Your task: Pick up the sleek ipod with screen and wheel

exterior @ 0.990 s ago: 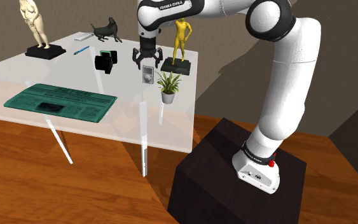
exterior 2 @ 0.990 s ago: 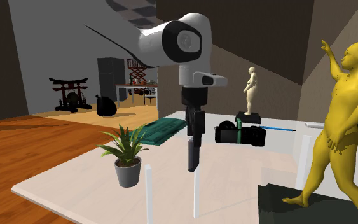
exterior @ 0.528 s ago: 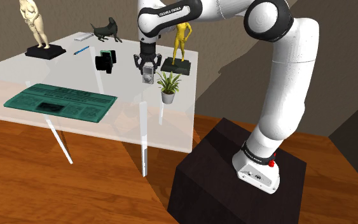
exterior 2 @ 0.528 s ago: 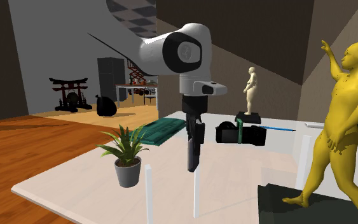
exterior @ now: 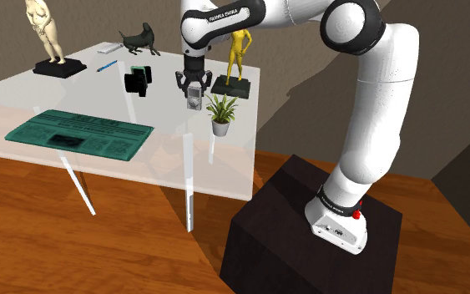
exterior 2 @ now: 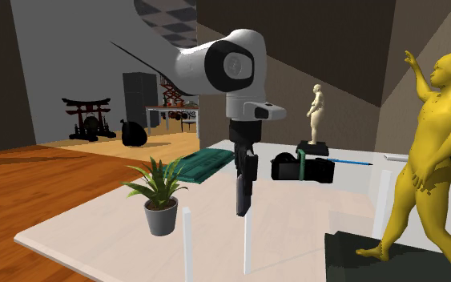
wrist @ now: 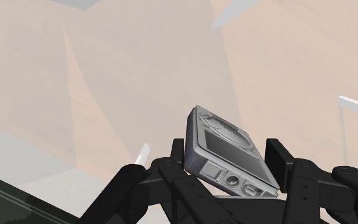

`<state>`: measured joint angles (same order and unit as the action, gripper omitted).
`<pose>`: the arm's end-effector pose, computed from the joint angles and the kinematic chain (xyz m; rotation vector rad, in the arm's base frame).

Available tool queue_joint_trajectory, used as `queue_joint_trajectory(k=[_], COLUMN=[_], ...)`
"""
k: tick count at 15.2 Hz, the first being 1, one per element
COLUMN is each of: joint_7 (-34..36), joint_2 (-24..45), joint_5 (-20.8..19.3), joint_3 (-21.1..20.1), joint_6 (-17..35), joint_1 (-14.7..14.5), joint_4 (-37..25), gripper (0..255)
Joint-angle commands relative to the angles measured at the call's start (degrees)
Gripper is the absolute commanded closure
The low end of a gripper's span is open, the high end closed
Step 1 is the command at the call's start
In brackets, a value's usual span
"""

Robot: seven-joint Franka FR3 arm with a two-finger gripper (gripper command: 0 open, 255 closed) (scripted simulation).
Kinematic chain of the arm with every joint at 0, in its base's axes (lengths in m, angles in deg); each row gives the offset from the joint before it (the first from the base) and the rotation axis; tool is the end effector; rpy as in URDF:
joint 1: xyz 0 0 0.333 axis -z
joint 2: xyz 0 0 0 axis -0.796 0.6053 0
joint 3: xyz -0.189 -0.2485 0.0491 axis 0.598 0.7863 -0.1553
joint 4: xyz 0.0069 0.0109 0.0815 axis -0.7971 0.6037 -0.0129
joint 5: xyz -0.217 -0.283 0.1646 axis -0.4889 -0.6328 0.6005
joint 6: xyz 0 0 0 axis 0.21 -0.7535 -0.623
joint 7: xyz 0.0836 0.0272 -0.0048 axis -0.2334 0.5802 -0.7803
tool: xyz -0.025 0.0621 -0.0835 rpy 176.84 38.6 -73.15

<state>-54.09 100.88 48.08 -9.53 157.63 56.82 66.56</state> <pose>0.6531 0.0548 0.4144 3.0461 -0.7499 -0.0028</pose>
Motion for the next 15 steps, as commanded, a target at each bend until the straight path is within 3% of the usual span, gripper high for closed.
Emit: queue_joint_trajectory(k=[1,15], joint_7=[-0.03,-0.4], joint_2=[-0.15,-1.76], joint_5=[0.05,0.49], joint_3=[0.0,-0.21], joint_6=[-0.73,-10.85], joint_1=[0.01,-0.1], joint_4=[-0.45,-8.99], gripper=[255,255])
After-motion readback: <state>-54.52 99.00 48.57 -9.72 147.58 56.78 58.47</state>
